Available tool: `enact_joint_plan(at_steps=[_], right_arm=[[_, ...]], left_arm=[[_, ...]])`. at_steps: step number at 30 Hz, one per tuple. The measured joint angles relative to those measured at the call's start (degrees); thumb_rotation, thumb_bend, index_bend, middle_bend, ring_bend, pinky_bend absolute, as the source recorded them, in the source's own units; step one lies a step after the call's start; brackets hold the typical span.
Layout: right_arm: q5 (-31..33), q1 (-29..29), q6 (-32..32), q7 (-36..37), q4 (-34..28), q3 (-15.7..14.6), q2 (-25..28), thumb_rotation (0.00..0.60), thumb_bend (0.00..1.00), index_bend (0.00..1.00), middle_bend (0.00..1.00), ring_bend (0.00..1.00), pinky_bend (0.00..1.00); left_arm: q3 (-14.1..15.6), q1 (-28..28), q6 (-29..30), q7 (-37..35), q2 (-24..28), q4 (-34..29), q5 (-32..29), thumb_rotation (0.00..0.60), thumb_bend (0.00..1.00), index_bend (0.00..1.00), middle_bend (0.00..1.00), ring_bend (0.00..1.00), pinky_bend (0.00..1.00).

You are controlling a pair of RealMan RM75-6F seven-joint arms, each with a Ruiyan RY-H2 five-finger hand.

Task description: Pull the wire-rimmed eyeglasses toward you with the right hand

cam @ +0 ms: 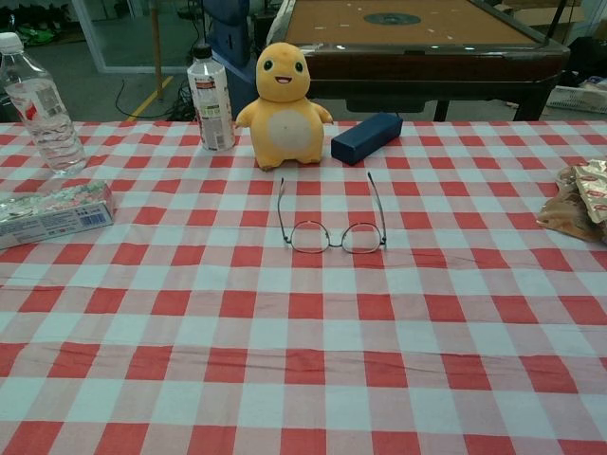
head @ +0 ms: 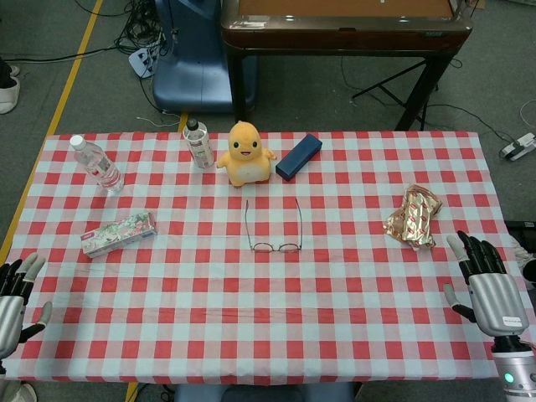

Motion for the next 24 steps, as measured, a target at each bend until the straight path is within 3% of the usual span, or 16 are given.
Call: enact_joint_plan(at_steps=[18,24], right_arm=[[-0.61,0.25,0.52,-0.21,-0.16,0.33,-0.13,0.6,0.39,0.0,0.02,0.0,0.04],[-1.2,1.65,-0.52,-1.16,-0.66,0.93,-0.08,0.6,0.39,0.0,0.12,0.01,0.04]], left_arm=[[-0.15,0.08,0.29,-0.26,-0.06,0.25,-0.09,0.6,0.45,0.0,0.0,0.01,0.0],[-0.1,0.06,0.25,-0.31,-0.08,0.27,-0.01,0.6,0.45,0.0,0.0,0.01,0.0]])
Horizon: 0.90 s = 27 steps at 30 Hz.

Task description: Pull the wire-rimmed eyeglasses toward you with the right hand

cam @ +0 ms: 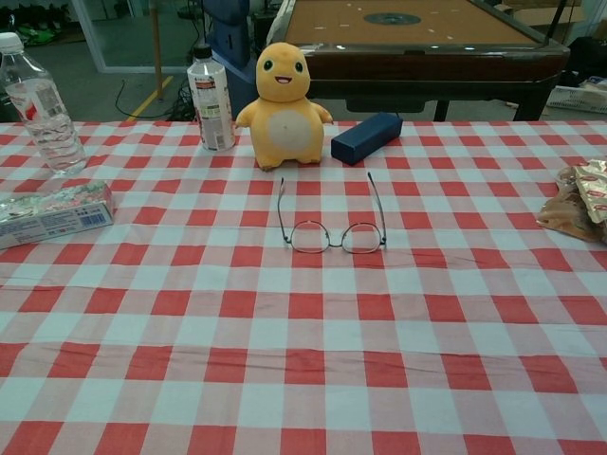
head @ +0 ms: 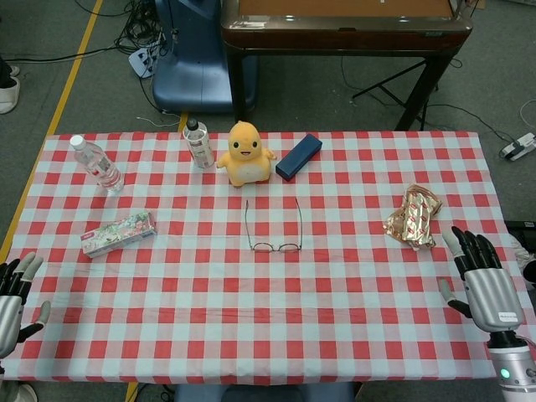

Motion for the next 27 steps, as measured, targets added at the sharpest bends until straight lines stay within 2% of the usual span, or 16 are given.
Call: enact_joint_plan(at_steps=[2,3,8,10,14,20,27], right_arm=[[-0.21,0.81,-0.88,-0.47,-0.34,0.27,0.05,0.6,0.39,0.0,0.2,0.08,0.09],[-0.33,1.51,-1.67,-0.68,-0.66,0.49,0.08,0.6,0.39,0.0,0.26,0.15,0.14],[-0.67,5.13,-6.09,-1.44,-2.22,1.5,0.0,0.6,0.4,0.0,0.57,0.53,0.47],[-0.58,6.91,-8.53,-1.83,-2.91,1.93,-0.21,0.6,0.43,0.0,0.69,0.68,0.62],[0.28,10.67,-14.14,-2.33,-4.12,2.72,-0.88,0.6,0.55,0.0,0.86,0.86,0.78],[4.46,17.5,-24.37,-3.18,-5.02,4.28,-3.53,0.6,0.76,0.0,0.96,0.99,0.88],[15.17,26.35,-36.2,-6.31,-3.49,6.13,-9.07,0.6,0.81,0.0,0.98,1.0,0.9]], left_arm=[[0.02,0.0,0.01,0.0,-0.07,-0.01,0.05,0.6,0.45,0.0,0.0,0.01,0.0],[0.05,0.01,0.01,-0.01,-0.1,-0.02,0.05,0.6,0.45,0.0,0.0,0.01,0.0],[0.15,0.2,0.1,-0.08,-0.13,0.05,-0.04,0.6,0.45,0.0,0.0,0.01,0.0],[0.15,0.29,0.18,-0.19,-0.09,0.11,-0.14,0.6,0.45,0.0,0.0,0.01,0.0],[0.18,0.44,0.28,-0.35,0.02,0.15,-0.22,0.6,0.45,0.0,0.0,0.01,0.0],[0.28,0.52,0.25,-0.33,-0.05,0.16,-0.19,0.6,0.45,0.0,0.0,0.01,0.0],[0.31,0.81,0.33,-0.42,0.12,0.23,-0.57,0.6,0.45,0.0,0.0,0.01,0.0]])
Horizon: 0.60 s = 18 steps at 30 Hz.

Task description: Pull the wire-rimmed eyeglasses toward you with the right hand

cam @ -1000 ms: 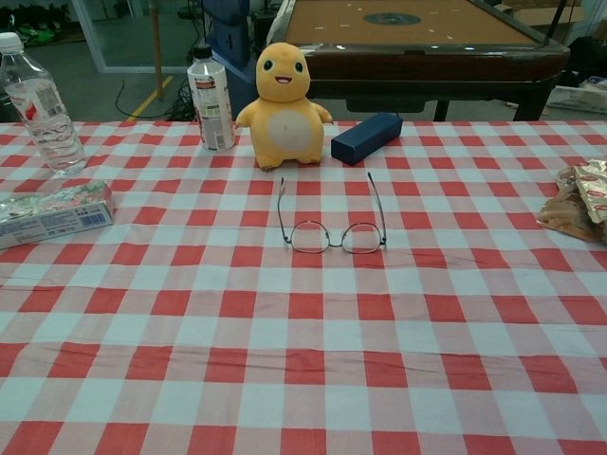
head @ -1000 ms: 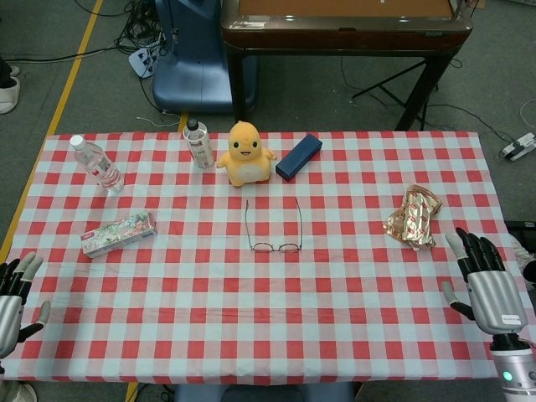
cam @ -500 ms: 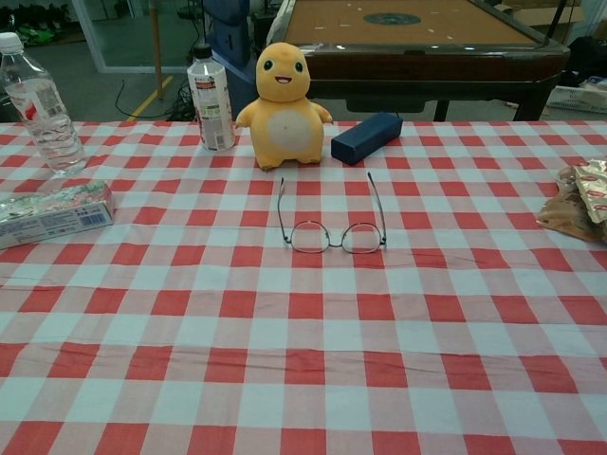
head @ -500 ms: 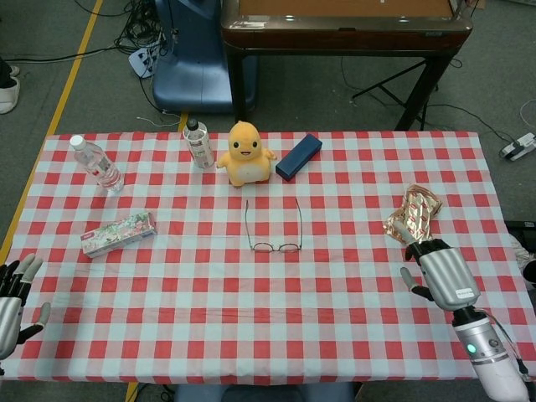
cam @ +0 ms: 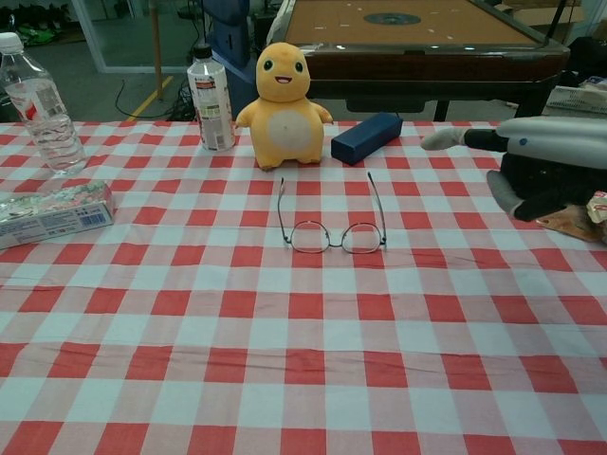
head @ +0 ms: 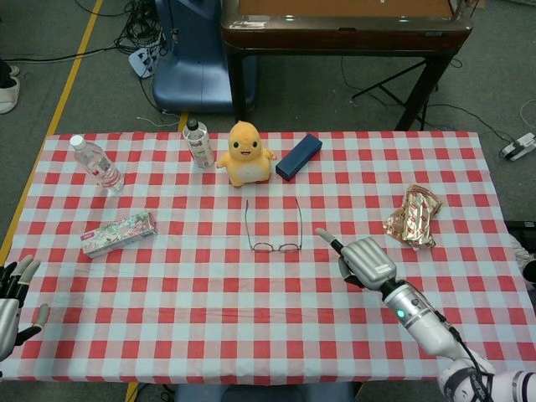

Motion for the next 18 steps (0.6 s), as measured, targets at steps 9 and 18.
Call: enact_joint_plan(at_steps=[9,18], right_arm=[[13.12,8.76,-6.84,-5.77,6.96,0.55,-9.08,0.6,0.82,0.0,0.98,1.0,0.9],[22.07,14.16,-8.73,-8.52,14.34,-0.58,-15.55,0.6,0.83,0.0,0.98,1.0,0.9]], left_arm=[[0.1,0.45,-0.01,-0.27,0.19,0.38,-0.55,0.6,0.45,0.0,0.0,0.01,0.0],[0.13,0.79,-0.04,-0.66,0.3,0.88,-0.97,0.6,0.45,0.0,0.0,0.01,0.0]])
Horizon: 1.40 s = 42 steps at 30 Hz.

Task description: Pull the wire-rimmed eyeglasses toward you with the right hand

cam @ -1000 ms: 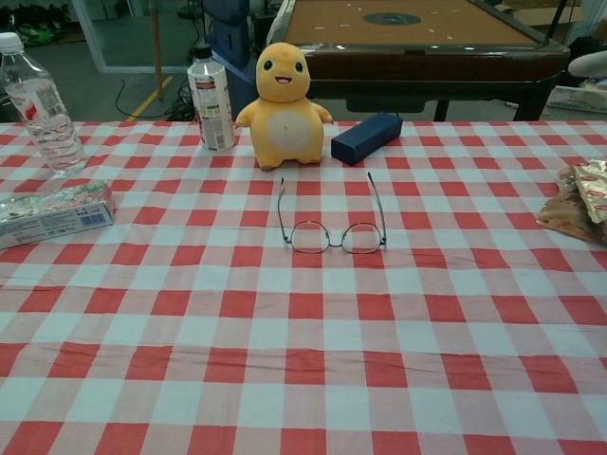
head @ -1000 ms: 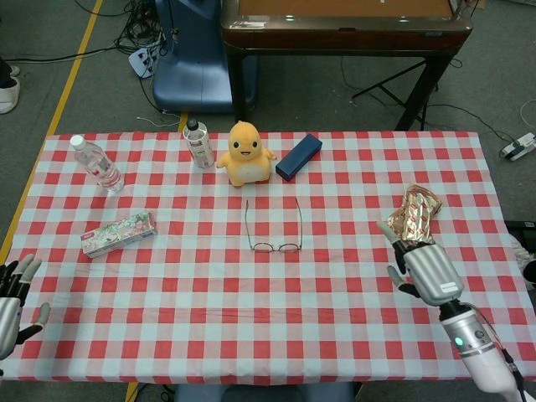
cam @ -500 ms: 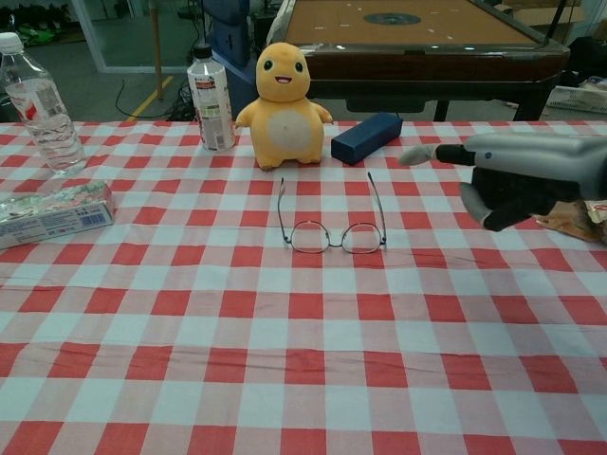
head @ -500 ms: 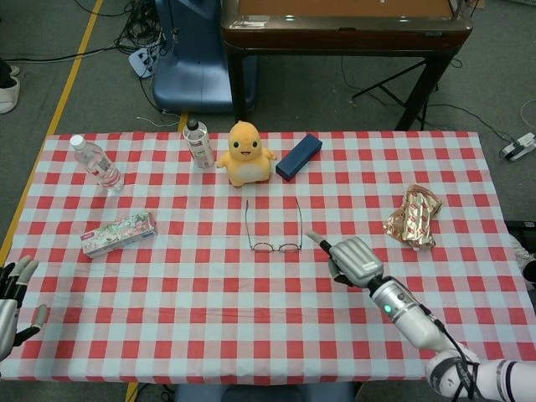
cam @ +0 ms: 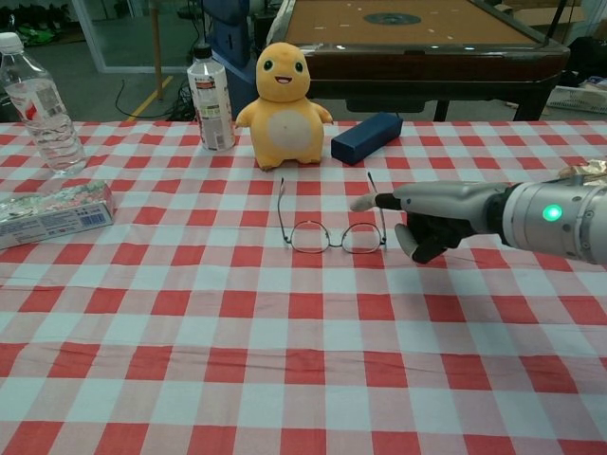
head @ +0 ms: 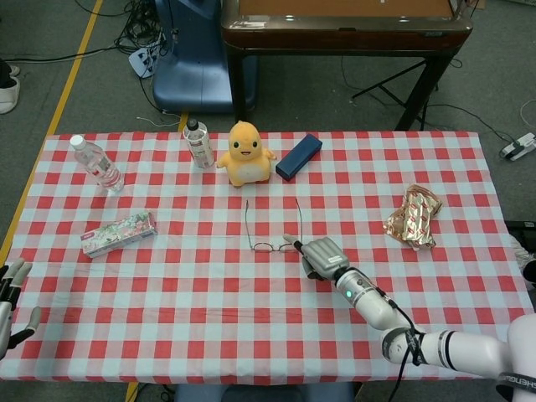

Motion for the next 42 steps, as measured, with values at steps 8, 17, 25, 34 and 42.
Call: enact_joint_plan(at_steps=[8,17,25,34,42], right_arm=[[2.64,2.72,-0.89,0.24,4.59,-1.25,-3.73,0.6,0.83,0.0,0.98,1.0,0.9],[0.77,2.25,1.59,-1.82,3.01,-5.96,-4.01,0.6,0.83,0.0,0.98,1.0,0.9],[-2.76,0.55,5.46,-3.21,-0.32,-8.8,-3.26,0.6,0.83,0.0,0.98,1.0,0.9],[-11.24,-2.83,11.65,-1.61,-3.79,-10.58,-0.98,0.6,0.83,0.0,0.98,1.0,0.9],[-24.82,-8.35,20.04,4.81,-7.39,-14.5,4.34,0.6,0.83,0.0,0.98,1.0,0.9]], left_arm=[[0.01,0.25,0.08,0.06,0.11,0.12,-0.19,0.6,0.45,0.0,0.0,0.01,0.0],[0.17,0.4,-0.13,0.02,-0.1,0.32,-0.17,0.6,0.45,0.0,0.0,0.01,0.0],[0.17,0.55,0.07,-0.04,-0.03,0.27,-0.02,0.6,0.45,0.0,0.0,0.01,0.0],[0.11,0.65,0.23,-0.19,0.08,0.18,0.06,0.6,0.45,0.0,0.0,0.01,0.0],[-0.02,0.57,0.3,-0.46,0.09,0.16,0.24,0.6,0.45,0.0,0.0,0.01,0.0]])
